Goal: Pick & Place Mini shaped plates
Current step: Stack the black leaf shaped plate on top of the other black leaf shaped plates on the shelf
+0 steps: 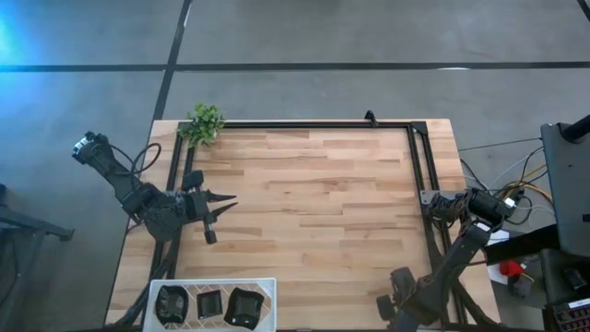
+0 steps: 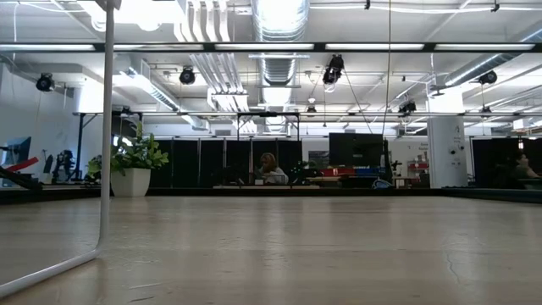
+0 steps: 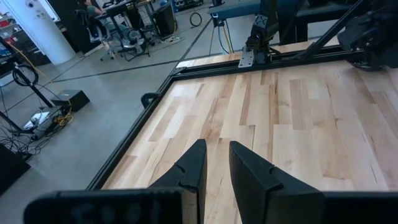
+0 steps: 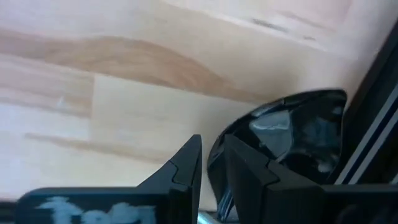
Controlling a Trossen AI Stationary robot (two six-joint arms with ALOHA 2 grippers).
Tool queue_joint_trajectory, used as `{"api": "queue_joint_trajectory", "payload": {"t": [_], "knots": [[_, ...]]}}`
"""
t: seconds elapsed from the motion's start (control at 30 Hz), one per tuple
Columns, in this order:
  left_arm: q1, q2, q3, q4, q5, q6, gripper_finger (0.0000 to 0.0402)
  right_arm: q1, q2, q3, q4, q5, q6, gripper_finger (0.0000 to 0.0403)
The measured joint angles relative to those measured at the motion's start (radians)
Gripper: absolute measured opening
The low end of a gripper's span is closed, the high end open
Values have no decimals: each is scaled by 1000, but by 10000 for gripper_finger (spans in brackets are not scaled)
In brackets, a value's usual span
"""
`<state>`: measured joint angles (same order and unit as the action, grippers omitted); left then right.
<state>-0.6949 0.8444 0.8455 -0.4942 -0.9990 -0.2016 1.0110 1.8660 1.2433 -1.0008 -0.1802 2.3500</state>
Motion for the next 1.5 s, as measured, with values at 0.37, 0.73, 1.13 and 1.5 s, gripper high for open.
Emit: {"api": "queue_joint_trajectory", "payload": {"t": [0.37, 0.73, 1.13, 1.5], "knots": [[0, 0, 0, 0, 0, -6, 64, 0, 0, -8, 25, -29, -9, 68], [0, 0, 0, 0, 0, -6, 64, 1, 1, -55, 45, -29, -11, 68], [0, 0, 0, 0, 0, -7, 64, 1, 1, -74, 55, -30, -28, 14], [0, 0, 0, 0, 14, -2, 64, -42, 1, 7, -88, -28, -178, 8]]}}
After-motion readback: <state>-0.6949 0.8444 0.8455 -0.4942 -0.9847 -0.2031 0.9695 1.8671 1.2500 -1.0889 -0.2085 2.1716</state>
